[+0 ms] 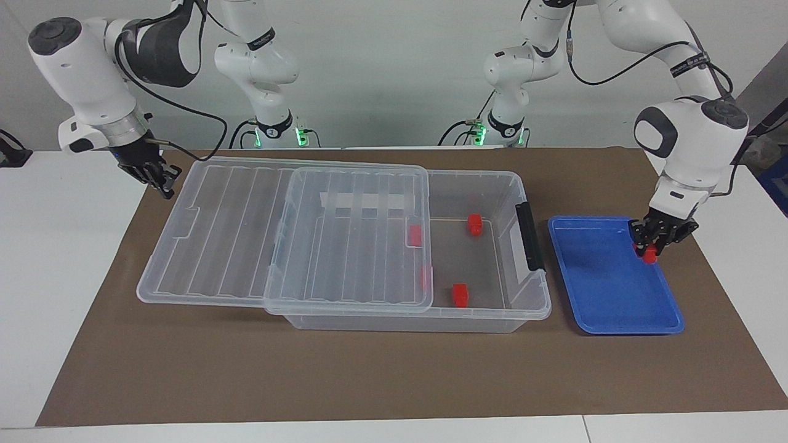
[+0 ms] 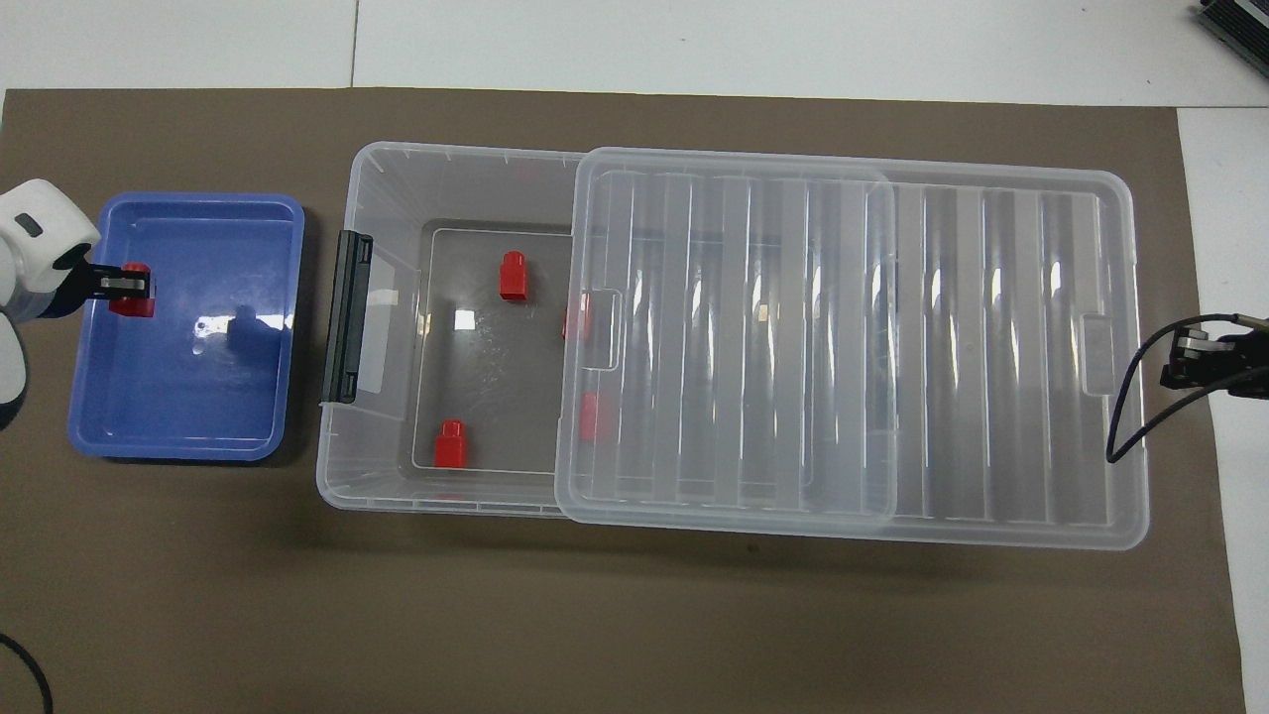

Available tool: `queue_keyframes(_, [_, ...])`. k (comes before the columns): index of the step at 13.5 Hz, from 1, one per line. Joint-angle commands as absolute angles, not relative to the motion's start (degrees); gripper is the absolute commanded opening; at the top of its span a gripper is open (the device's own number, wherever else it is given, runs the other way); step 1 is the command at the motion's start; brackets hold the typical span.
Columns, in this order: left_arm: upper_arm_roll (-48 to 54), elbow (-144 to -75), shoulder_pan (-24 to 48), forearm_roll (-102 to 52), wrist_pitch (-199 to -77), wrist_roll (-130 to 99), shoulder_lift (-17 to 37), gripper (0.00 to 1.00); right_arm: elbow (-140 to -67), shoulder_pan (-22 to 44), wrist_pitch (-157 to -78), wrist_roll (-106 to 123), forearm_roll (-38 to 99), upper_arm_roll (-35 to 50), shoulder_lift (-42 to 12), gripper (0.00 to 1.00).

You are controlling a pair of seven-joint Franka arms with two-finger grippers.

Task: Place red block in blue tray from box
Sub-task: 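Carry the red block over the blue tray and lower it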

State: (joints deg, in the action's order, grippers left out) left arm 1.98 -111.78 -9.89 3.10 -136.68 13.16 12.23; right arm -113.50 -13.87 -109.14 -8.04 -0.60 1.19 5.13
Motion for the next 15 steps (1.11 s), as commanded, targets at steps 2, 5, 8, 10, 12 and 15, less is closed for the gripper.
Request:
queue_keyframes(2, [1.49,-116.09,-9.23,2.81,-143.59,13.27,14.58,0.05,-116.02,-15.47,-112.41,-5.63,-0.44,1.67,5.1,0.0])
queue_keyframes(5, [1.49,-118.83,-9.58,2.81,-148.27,13.36,15.64,0.08,-116.19,-15.56,-113.9,-5.28,-0.44,1.76,3.61,0.0])
queue_keyframes(8, [1.49,-119.09,-9.67,2.81,-148.27,13.36,15.73,0.16,-116.28,-15.38,-115.92,-4.75,-0.61,1.76,2.55,0.0])
queue_keyframes(10, [1.49,-119.18,-9.67,2.81,-148.54,13.53,15.82,0.46,-116.19,-14.68,-116.63,-4.66,-0.62,1.84,2.46,0.0])
queue_keyframes(12, [1.49,-119.18,-9.67,2.81,-148.54,13.54,15.82,0.54,-115.75,-13.54,-116.46,-3.87,-0.62,1.93,2.29,0.0])
queue_keyframes(15, [1.49,-119.09,-9.58,2.81,-148.27,13.54,15.82,0.72,-115.75,-11.17,-114.88,-2.21,-0.44,2.02,2.29,0.0])
